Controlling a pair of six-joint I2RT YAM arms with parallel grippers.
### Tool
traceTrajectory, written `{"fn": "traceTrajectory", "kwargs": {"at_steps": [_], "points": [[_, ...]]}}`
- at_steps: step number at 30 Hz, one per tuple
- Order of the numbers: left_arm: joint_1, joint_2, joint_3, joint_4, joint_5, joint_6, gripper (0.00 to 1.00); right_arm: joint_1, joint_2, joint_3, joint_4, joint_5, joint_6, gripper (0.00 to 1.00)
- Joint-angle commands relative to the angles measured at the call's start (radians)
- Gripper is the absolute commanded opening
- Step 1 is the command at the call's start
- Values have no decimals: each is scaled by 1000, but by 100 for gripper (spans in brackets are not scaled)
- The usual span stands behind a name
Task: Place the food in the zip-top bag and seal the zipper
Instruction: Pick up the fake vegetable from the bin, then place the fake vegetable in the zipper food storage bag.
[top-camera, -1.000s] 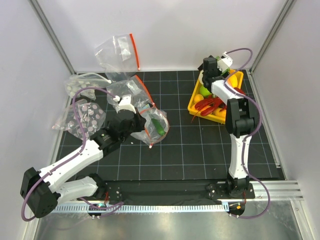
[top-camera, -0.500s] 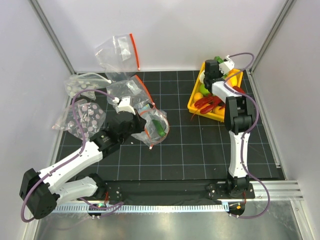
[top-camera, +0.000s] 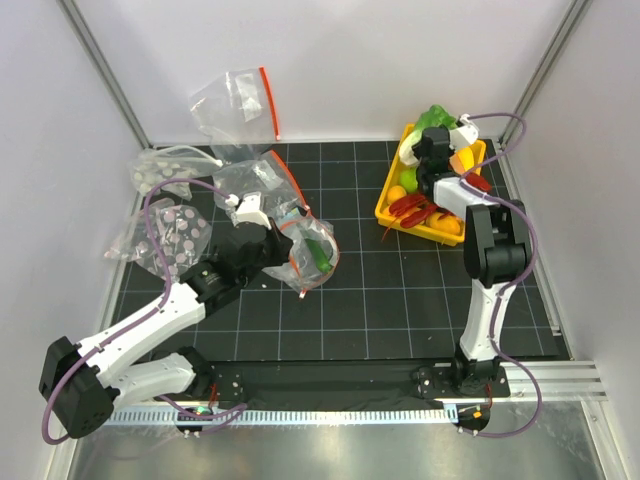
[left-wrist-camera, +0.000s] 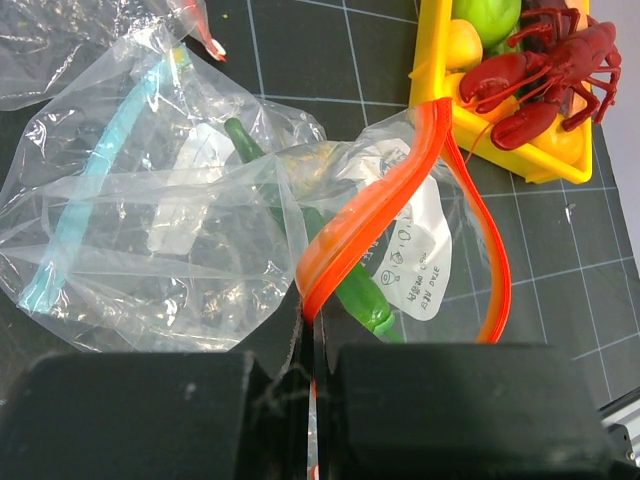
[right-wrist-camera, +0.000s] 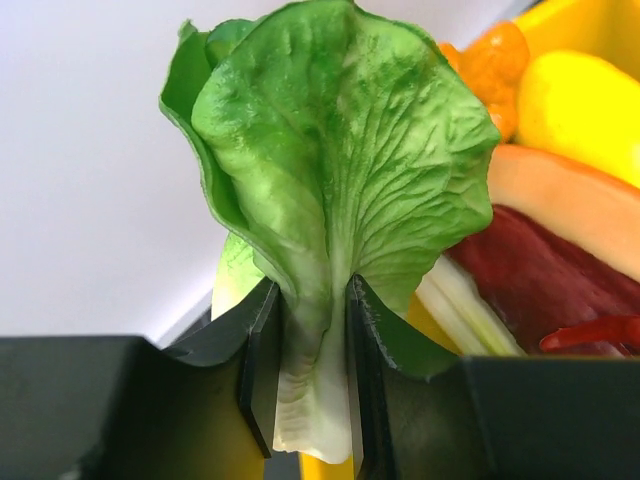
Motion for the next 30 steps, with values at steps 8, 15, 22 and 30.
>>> {"fn": "traceTrajectory", "kwargs": {"at_steps": [8, 15, 22, 30], "points": [[6, 38, 33, 52, -8, 19, 0, 18, -275, -40, 104, -180, 8, 21], [6, 172, 131, -34, 36, 22, 1, 214, -510, -318, 211, -147, -82, 16], [36, 242, 200, -108, 115, 31, 0, 449, -788, -699, 469, -78, -241, 16], [55, 239, 215, -110, 199, 25, 0, 633, -959, -928, 597, -55, -350, 15]]}}
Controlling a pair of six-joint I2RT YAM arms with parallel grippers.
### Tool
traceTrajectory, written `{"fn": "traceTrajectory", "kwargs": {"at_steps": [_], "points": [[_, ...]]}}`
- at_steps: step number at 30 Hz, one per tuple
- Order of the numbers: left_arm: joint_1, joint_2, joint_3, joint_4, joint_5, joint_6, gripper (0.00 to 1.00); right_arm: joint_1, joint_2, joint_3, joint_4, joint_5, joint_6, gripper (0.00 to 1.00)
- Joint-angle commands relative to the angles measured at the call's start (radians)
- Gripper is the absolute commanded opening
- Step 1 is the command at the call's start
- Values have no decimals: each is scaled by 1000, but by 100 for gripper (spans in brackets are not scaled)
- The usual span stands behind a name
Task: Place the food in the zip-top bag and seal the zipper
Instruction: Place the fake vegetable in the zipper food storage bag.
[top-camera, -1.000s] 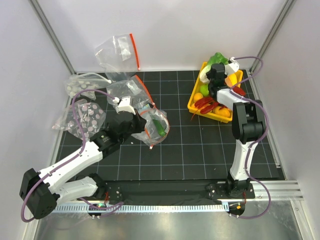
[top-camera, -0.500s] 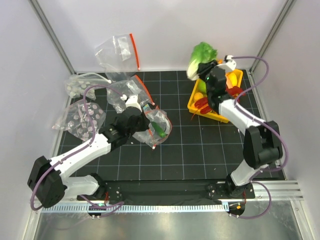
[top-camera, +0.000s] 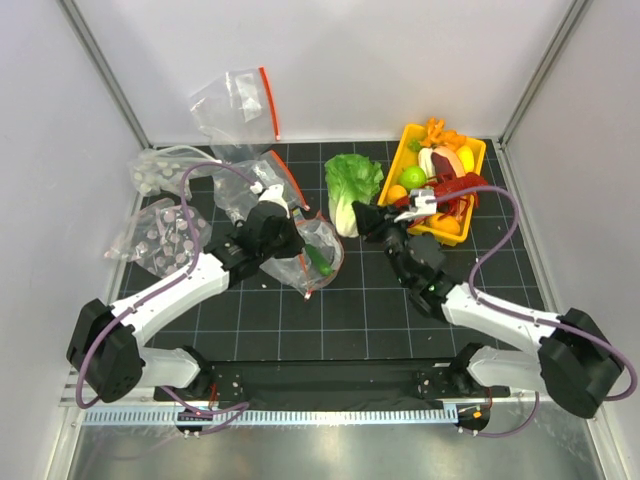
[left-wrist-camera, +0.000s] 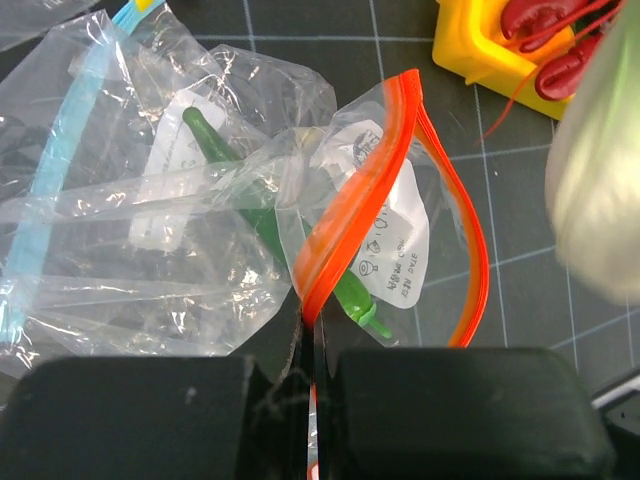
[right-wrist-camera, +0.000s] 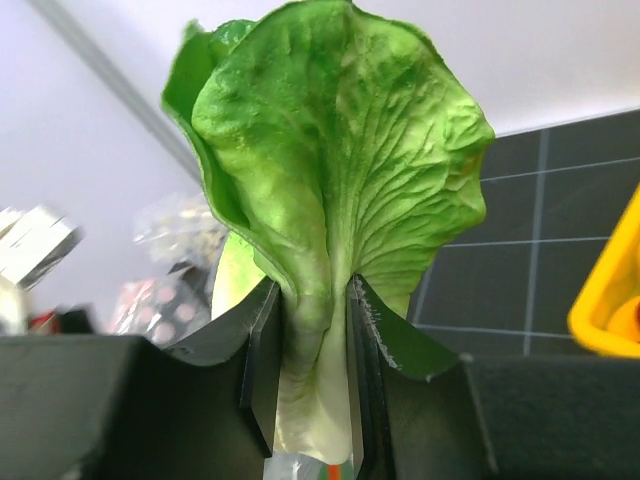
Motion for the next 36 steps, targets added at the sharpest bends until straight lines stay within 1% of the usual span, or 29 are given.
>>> {"fn": "traceTrajectory", "kwargs": {"at_steps": [1, 2, 4, 7, 8, 10, 14, 15, 17, 18, 21, 23, 24, 28, 31, 33, 36], "points": [[13, -8, 51, -5, 86, 7, 0, 84, -96, -75, 234, 46, -91, 15], [19, -6, 61, -20, 96, 4, 0, 97, -106, -133, 268, 45, -94, 14], [21, -11, 63, -19, 122, -4, 0, 135, -124, -176, 333, 40, -104, 13], [30, -17, 52, -4, 150, -19, 0, 181, -137, -211, 351, 14, -125, 12], [31, -17, 49, 3, 157, -22, 0, 216, -115, -221, 368, 15, -153, 13], [41, -16, 48, 4, 195, -33, 0, 247, -86, -225, 414, 21, -173, 12], [41, -3, 48, 29, 280, -48, 0, 331, 10, -181, 437, 29, -200, 12], [42, -2, 48, 36, 298, -51, 0, 350, 56, -169, 436, 44, -223, 13], [42, -6, 46, 47, 324, -57, 0, 379, 95, -137, 431, 104, -255, 13], [42, -12, 43, 49, 329, -57, 0, 419, 119, -129, 434, 138, -294, 13], [44, -57, 26, 56, 317, -51, 0, 453, 152, -118, 443, 259, -325, 14], [44, -89, 16, 58, 312, -48, 0, 454, 178, -112, 422, 305, -318, 14], [45, -100, 13, 59, 314, -48, 0, 454, 187, -107, 411, 302, -317, 14], [44, -138, -1, 70, 308, -45, 0, 456, 209, -69, 278, 290, -289, 15], [44, -164, -14, 70, 302, -41, 0, 456, 238, -67, 281, 389, -246, 15], [44, -183, -11, 59, 302, -38, 0, 456, 261, -64, 284, 416, -239, 15], [44, -216, -20, 55, 298, -34, 1, 456, 279, -18, 198, 423, -219, 15]]}}
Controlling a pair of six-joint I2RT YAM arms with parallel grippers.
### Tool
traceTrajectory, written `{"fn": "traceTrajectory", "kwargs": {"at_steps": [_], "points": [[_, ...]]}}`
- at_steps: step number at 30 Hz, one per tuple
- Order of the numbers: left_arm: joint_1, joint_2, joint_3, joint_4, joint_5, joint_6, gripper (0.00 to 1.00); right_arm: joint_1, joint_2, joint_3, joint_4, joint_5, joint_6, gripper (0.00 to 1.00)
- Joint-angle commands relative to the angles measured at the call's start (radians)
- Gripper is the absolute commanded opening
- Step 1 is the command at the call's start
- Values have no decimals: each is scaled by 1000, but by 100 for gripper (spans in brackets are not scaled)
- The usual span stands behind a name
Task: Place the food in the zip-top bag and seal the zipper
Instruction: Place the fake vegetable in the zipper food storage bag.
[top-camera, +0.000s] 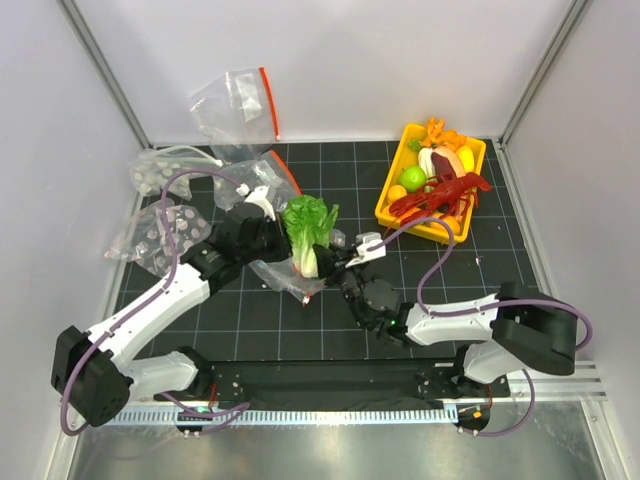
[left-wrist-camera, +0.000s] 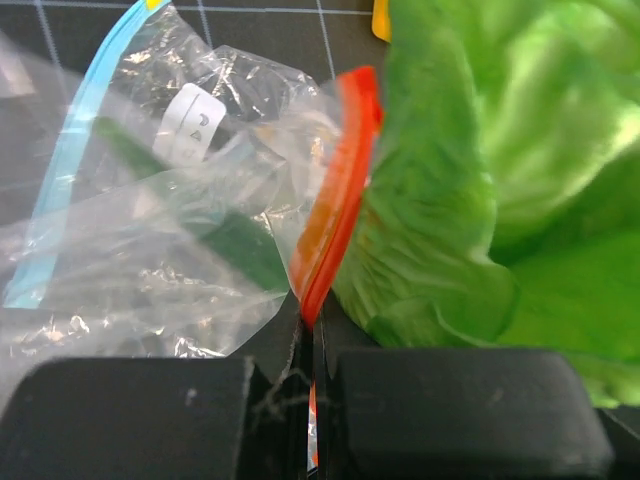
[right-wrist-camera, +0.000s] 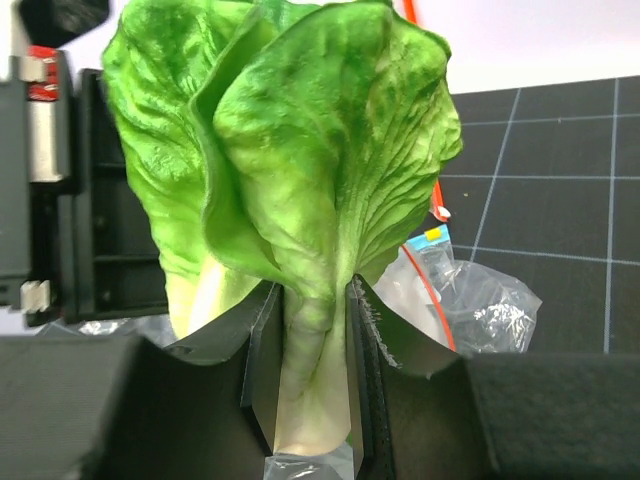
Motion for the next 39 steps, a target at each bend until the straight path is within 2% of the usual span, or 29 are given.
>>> {"fn": "traceTrajectory", "kwargs": {"at_steps": [1, 4, 8, 11, 16, 23, 25, 28, 31, 39], "points": [[-21, -85, 11, 99, 88, -16, 0, 3, 49, 64, -208, 101, 32, 14], [-21, -119, 5, 97, 63, -14, 0, 3, 95, 119, -289, 113, 63, 14], [-21, -142, 0, 93, 40, -7, 1, 2, 152, 168, -309, 21, 91, 14], [-21, -159, -1, 85, 17, -4, 1, 3, 193, 202, -350, 39, 124, 14], [-21, -192, -9, 62, -36, 1, 0, 3, 199, 204, -395, 73, 172, 13], [-19, -215, -15, 63, -36, -4, 1, 3, 210, 204, -438, 49, 219, 13], [-19, -211, -18, 69, -38, -4, 0, 2, 209, 181, -407, -28, 226, 13], [-19, -171, -13, 80, -6, -2, 1, 3, 201, 113, -246, -149, 193, 13], [-19, -119, -1, 79, 20, 12, 0, 3, 158, 72, -177, -198, 166, 13], [-21, -77, 3, 85, -36, 58, 0, 3, -20, -103, -41, -257, 111, 13]]}}
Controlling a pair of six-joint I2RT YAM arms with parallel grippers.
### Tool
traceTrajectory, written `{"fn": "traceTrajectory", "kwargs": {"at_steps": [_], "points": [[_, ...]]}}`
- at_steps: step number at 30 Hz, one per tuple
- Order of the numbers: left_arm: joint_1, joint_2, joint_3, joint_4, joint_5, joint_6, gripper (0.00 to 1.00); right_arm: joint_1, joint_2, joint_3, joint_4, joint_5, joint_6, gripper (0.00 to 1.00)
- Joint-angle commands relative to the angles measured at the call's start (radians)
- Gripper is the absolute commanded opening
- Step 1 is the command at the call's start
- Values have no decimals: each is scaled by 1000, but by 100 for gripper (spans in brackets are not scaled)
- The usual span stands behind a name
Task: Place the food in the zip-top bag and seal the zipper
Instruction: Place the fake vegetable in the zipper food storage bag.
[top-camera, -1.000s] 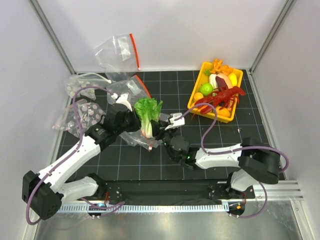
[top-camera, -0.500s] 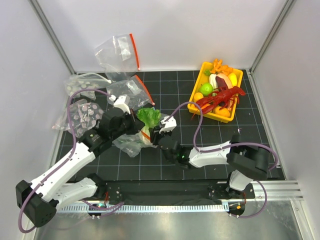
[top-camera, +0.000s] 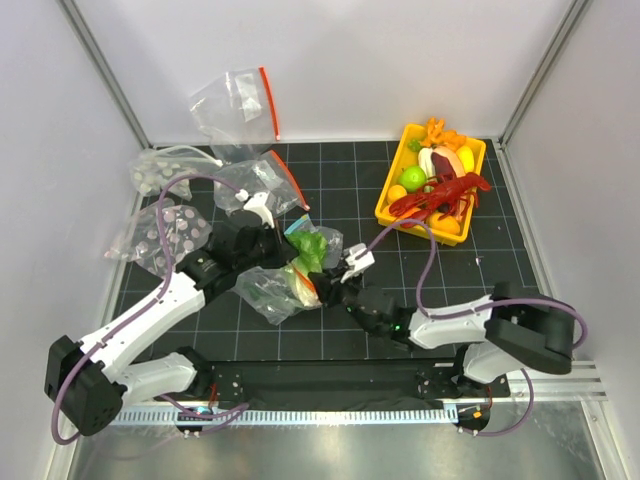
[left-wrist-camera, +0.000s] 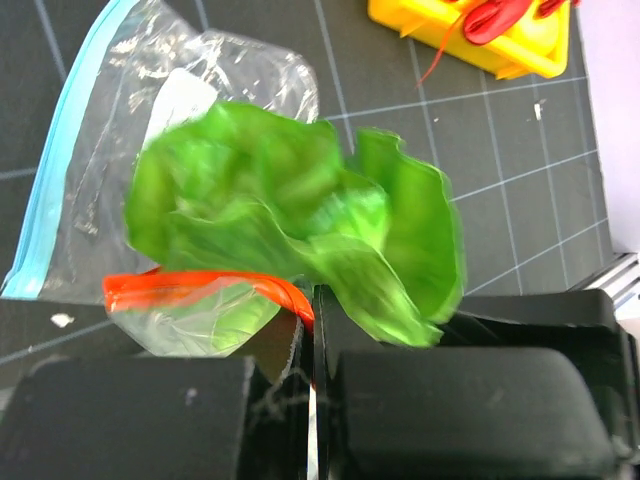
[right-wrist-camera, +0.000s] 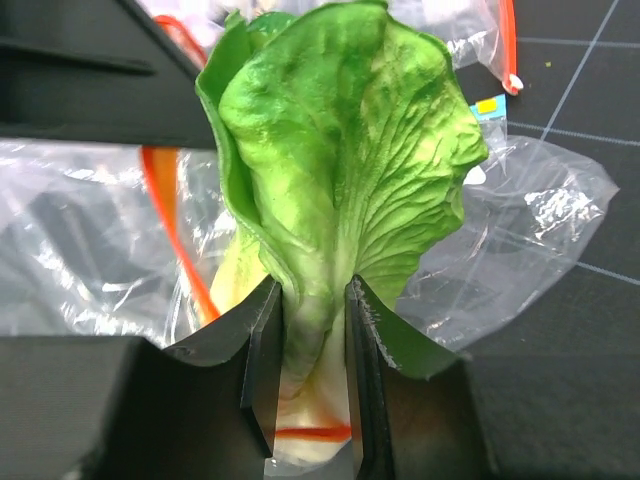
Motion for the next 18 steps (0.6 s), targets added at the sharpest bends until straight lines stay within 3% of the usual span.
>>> {"fn": "traceTrajectory", "kwargs": {"at_steps": [1, 7, 13, 18], "points": [[-3, -19, 45, 119, -10, 34, 0, 4, -94, -80, 163, -51, -39, 13], [-6, -8, 24, 266, 166, 39, 0, 6, -166, -180, 283, -97, -78, 13], [-27, 119, 20, 406, 260, 34, 0, 6, -268, -147, 122, -94, -98, 14], [-29, 158, -16, 485, 231, 54, 0, 6, -198, -61, -11, 32, -23, 14]]}}
